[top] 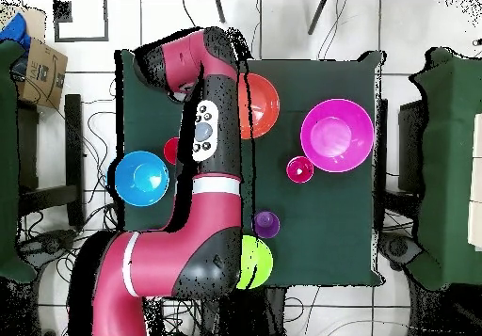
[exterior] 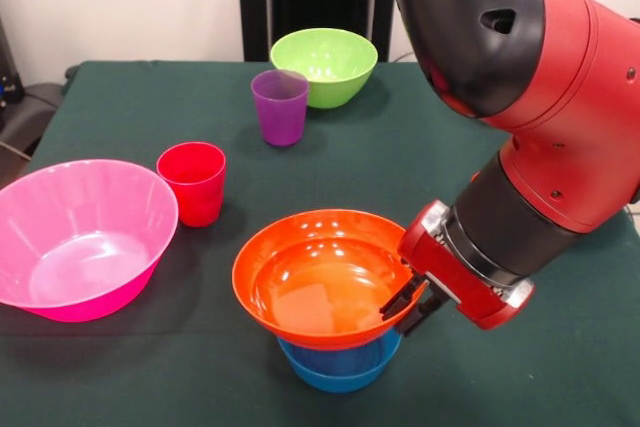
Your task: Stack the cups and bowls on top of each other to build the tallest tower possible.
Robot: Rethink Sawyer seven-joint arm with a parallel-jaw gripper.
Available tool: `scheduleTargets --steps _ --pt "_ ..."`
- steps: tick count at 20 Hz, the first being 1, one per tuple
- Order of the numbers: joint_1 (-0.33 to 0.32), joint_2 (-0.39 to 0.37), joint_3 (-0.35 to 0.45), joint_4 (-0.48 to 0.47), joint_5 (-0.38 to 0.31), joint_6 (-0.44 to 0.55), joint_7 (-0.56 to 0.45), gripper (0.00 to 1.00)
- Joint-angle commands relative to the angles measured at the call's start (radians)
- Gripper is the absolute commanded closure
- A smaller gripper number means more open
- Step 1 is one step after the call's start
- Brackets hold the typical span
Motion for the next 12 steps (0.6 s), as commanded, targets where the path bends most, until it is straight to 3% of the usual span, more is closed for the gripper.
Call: scheduleTargets --steps 1,12 --pt "-0.004 -0.004 0.051 0.034 0.013 0.029 -0.107 1.0" --pt "-0.003 0.008 0.051 0.019 0.019 0.04 -0.1 1.0"
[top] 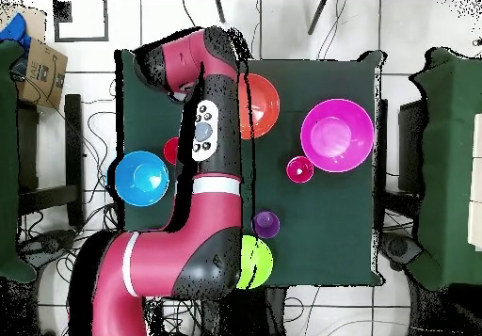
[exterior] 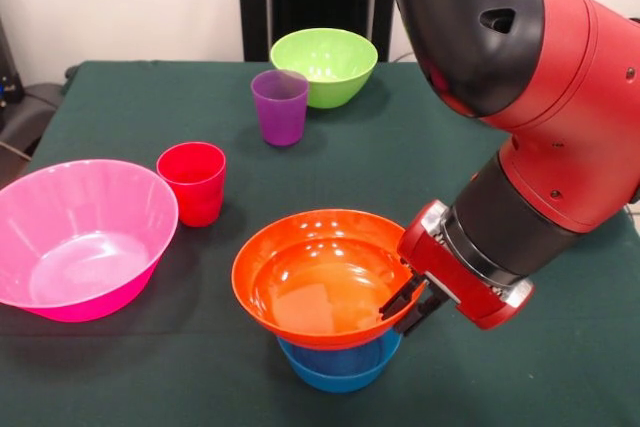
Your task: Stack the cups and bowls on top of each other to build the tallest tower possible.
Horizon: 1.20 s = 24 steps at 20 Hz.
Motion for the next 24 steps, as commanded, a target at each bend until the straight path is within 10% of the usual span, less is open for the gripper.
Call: scheduleTargets --steps 1,24 --pt "-0.003 0.009 0.055 0.017 0.016 0.041 -0.101 1.0" --pt "0.012 0.093 -0.007 -0.175 0.011 0.248 -0.157 1.0"
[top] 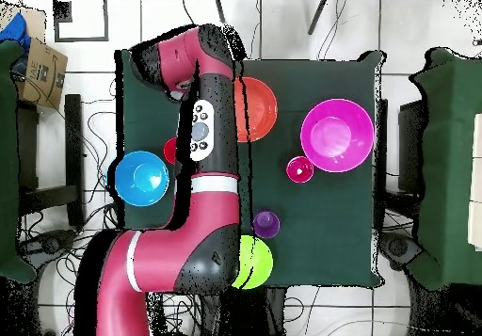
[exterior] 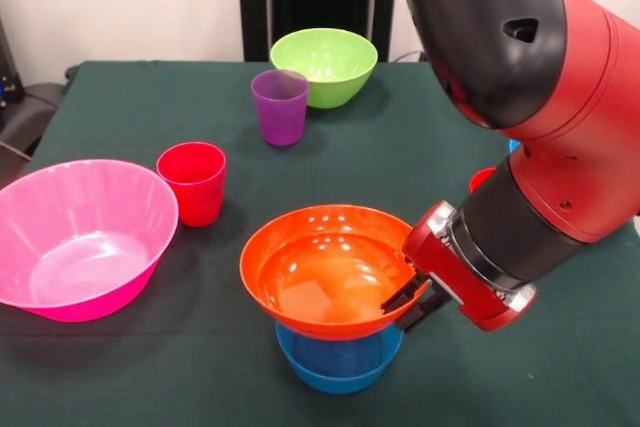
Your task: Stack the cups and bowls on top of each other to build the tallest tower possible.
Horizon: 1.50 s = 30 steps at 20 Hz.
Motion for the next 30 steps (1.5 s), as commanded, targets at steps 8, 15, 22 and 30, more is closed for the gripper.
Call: scheduleTargets --steps 8,15,22,30 --pt "0.003 0.074 -0.015 -0.142 0.026 0.18 -0.159 1.0" --pt "-0.01 0.112 -0.069 -0.215 0.076 0.225 -0.169 1.0" --pt "-0.03 0.147 -0.161 -0.26 0.165 0.228 -0.164 1.0" --pt "-0.06 0.191 -0.306 -0.281 0.297 0.171 -0.157 1.0"
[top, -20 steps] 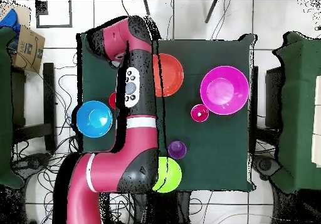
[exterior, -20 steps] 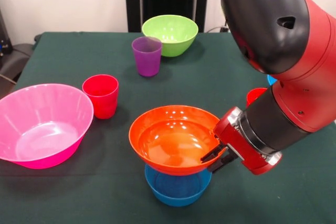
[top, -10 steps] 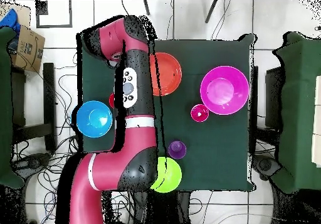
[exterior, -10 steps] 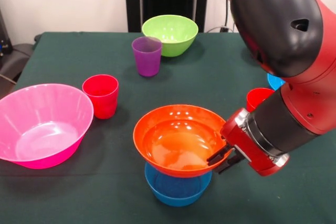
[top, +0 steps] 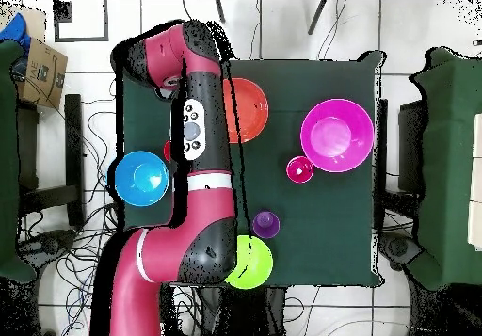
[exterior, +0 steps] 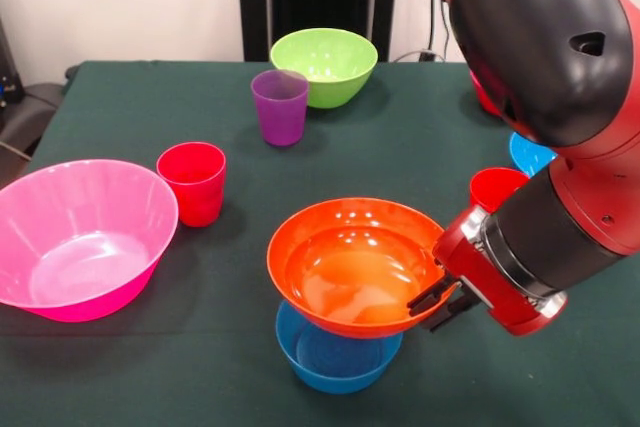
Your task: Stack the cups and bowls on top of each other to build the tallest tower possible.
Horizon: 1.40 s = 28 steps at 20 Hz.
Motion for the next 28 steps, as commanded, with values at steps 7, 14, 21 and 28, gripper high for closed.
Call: scheduleTargets --steps 7,14,21,28 --pt "-0.079 0.057 -0.232 -0.03 0.215 -0.046 -0.174 1.0" --pt "-0.12 0.078 -0.363 -0.027 0.354 -0.114 -0.2 1.0" --pt "-0.142 0.097 -0.518 -0.023 0.514 -0.149 -0.17 1.0" --pt "-0.16 0.111 -0.701 -0.012 0.692 -0.18 -0.142 1.0"
